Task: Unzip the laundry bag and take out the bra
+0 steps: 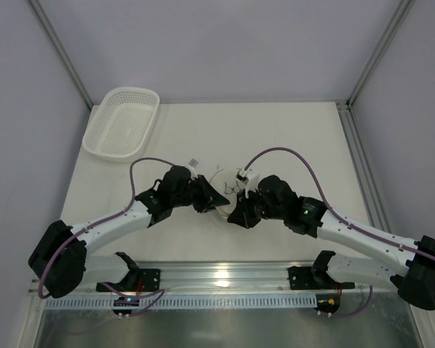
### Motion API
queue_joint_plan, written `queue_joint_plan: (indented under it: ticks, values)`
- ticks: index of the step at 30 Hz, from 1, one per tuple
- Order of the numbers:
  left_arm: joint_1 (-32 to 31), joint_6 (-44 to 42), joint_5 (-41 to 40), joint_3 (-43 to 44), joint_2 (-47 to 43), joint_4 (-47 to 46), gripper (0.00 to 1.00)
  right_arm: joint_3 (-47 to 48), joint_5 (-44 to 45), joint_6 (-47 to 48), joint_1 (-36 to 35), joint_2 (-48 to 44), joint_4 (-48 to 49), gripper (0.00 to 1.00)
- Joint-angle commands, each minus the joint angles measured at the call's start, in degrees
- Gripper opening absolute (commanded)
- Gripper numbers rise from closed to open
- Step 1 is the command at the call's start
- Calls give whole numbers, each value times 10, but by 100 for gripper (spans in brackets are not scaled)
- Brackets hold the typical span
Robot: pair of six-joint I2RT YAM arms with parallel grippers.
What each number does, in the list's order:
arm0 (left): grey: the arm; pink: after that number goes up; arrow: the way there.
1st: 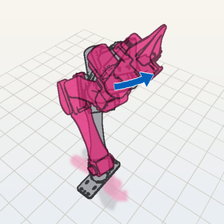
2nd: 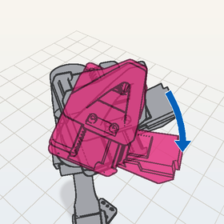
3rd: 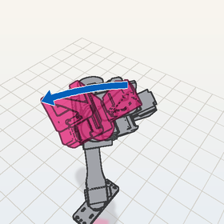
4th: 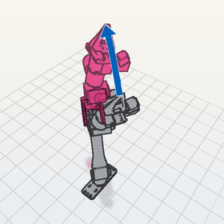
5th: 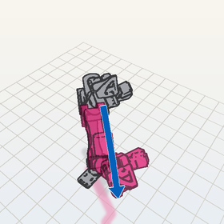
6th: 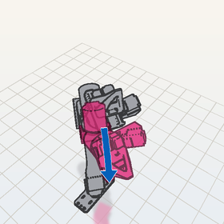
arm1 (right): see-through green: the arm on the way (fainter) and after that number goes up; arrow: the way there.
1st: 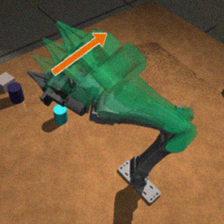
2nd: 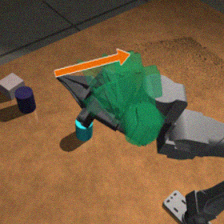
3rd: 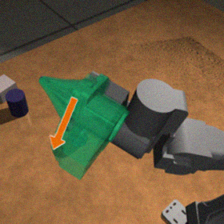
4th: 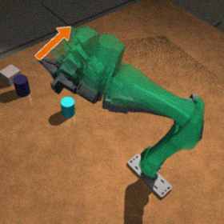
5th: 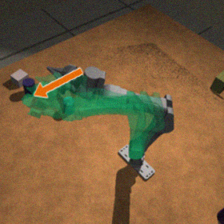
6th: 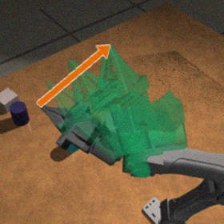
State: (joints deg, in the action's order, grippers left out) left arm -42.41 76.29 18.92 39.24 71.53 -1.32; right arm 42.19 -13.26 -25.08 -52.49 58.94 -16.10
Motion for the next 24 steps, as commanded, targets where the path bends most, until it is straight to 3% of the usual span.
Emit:
queue_joint_plan:
  ticks: [1, 3, 13, 19, 24]
  values:
    - [-3, -1, -19, 1, -2, -42, 11, 19, -7, 17, -7, -3, -1, 4]
    - [-2, -4, -28, 0, -2, -37, 0, 20, 2, 20, -7, -7, -10, 4]
    - [22, -25, -30, -8, -7, -32, 0, 40, 94, 28, -8, 7, -182, 4]
    - [36, -57, 6, 2, -6, -25, 0, 32, 267, -16, -4, 1, -247, 4]
    - [40, -82, 67, 10, 13, -36, 0, 38, 362, -49, 30, 15, -270, 4]
